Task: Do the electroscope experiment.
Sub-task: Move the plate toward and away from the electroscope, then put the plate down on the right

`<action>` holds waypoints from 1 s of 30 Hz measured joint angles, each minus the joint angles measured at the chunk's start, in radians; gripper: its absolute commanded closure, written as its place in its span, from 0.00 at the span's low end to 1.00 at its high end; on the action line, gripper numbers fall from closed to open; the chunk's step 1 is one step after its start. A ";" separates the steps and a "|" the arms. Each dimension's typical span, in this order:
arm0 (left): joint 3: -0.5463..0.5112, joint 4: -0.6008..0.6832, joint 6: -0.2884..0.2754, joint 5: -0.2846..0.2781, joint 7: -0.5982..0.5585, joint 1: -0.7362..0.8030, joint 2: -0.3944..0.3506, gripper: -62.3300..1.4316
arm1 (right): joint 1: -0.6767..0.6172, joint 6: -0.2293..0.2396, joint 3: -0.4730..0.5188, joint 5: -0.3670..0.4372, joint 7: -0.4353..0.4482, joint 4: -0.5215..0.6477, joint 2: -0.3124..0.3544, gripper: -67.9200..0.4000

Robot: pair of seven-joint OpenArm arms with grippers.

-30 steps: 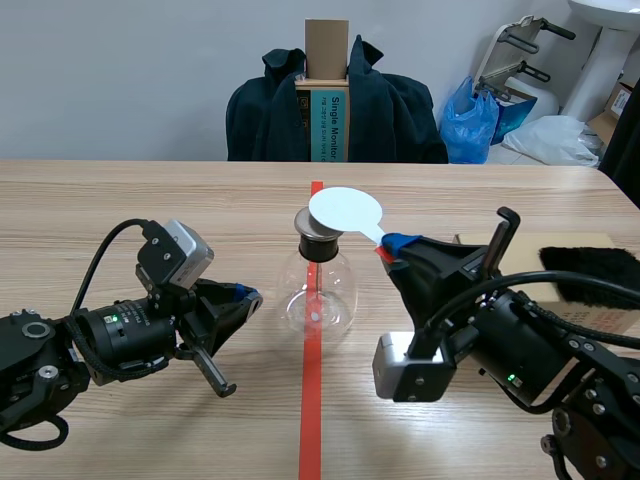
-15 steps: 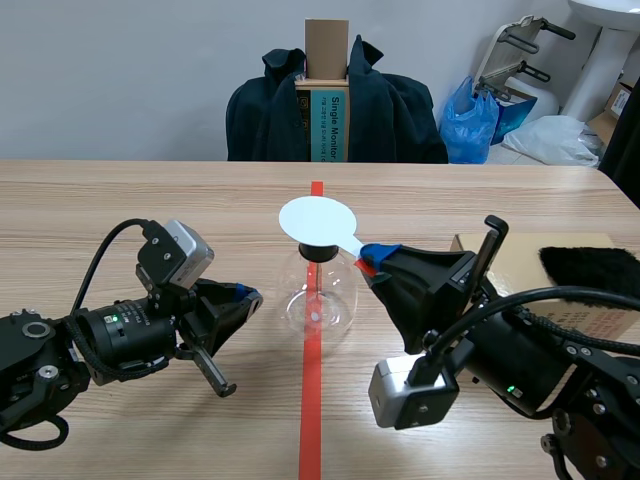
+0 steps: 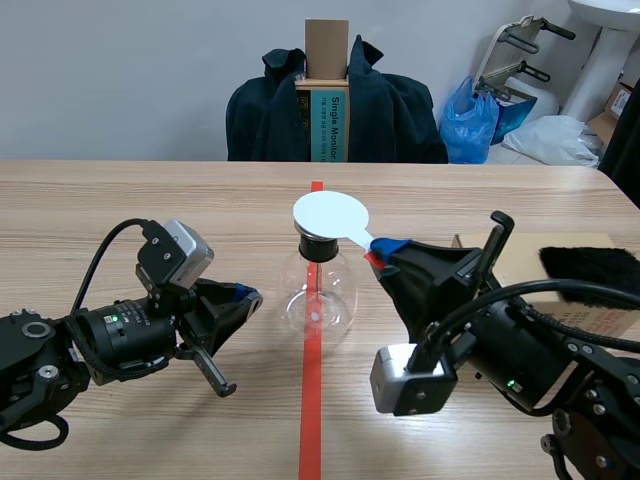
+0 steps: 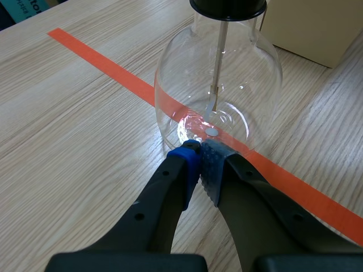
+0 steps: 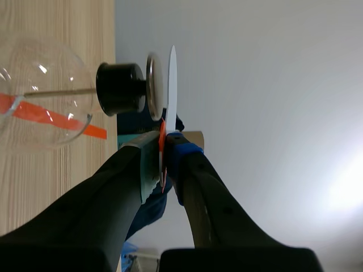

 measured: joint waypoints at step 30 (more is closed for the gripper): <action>-0.033 0.110 0.000 -0.006 0.000 0.073 -0.034 0.93 | -0.266 -0.085 0.067 0.002 -0.507 0.108 0.000 0.98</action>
